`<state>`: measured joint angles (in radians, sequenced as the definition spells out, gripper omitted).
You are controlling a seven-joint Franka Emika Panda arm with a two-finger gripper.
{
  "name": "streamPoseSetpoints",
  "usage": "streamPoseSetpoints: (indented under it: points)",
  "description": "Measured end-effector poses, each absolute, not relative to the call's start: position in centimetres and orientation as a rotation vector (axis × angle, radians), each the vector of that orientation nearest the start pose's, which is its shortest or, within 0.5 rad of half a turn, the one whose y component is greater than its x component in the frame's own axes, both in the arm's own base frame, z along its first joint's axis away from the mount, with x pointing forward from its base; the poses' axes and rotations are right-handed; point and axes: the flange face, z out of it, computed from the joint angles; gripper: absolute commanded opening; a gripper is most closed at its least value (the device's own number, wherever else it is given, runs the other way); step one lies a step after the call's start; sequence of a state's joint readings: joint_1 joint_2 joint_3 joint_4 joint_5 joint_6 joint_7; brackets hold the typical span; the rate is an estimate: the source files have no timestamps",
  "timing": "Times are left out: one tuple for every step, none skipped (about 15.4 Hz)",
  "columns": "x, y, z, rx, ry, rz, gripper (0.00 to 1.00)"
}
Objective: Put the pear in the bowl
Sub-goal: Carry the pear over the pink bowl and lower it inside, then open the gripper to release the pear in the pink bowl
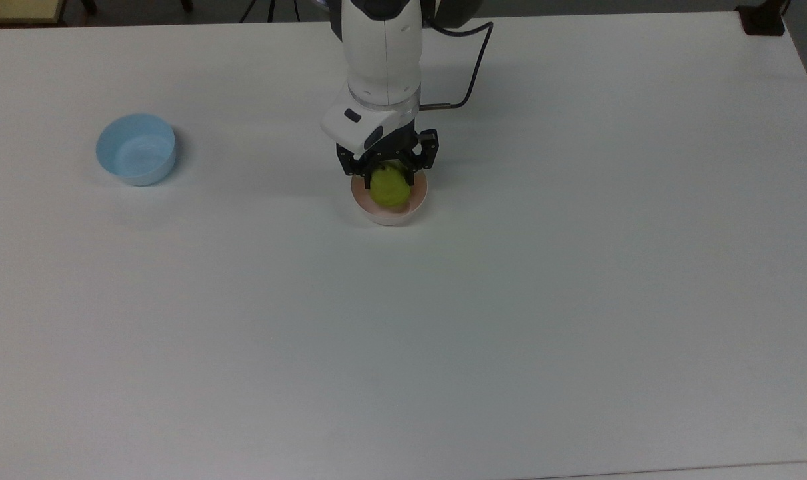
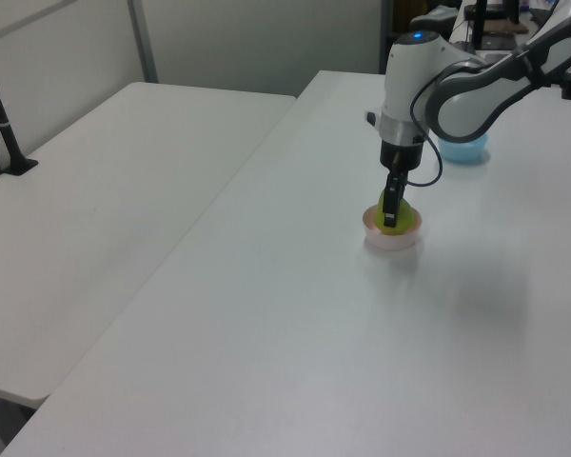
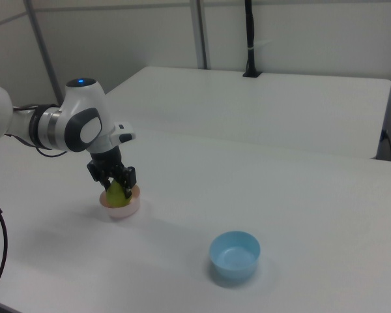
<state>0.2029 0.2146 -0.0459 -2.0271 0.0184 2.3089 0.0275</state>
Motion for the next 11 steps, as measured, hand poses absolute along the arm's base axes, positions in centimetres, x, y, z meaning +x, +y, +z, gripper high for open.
streamPoseSetpoints:
  points:
    - [58.8,9.5,34.6,-3.125,-0.188,-0.096,0.45]
    - [58.8,9.6,34.4,-3.124,-0.192,-0.092,0.65]
    - [58.7,9.8,34.3,-3.124,-0.196,-0.090,0.78]
    - [58.7,9.8,34.2,-3.124,-0.197,-0.088,0.84]
    - [58.7,9.8,34.2,-3.124,-0.196,-0.086,0.95]
    - [58.8,9.8,34.1,-3.124,-0.196,-0.086,1.00]
    - [58.9,9.8,34.3,-3.124,-0.194,-0.091,1.00]
    - [59.0,9.7,34.5,-3.123,-0.193,-0.098,1.00]
    - [59.1,9.7,34.7,-3.122,-0.192,-0.106,1.00]
    - [59.4,9.7,35.1,-3.121,-0.186,-0.119,1.00]
    - [59.7,9.8,35.8,-3.119,-0.162,-0.143,1.00]
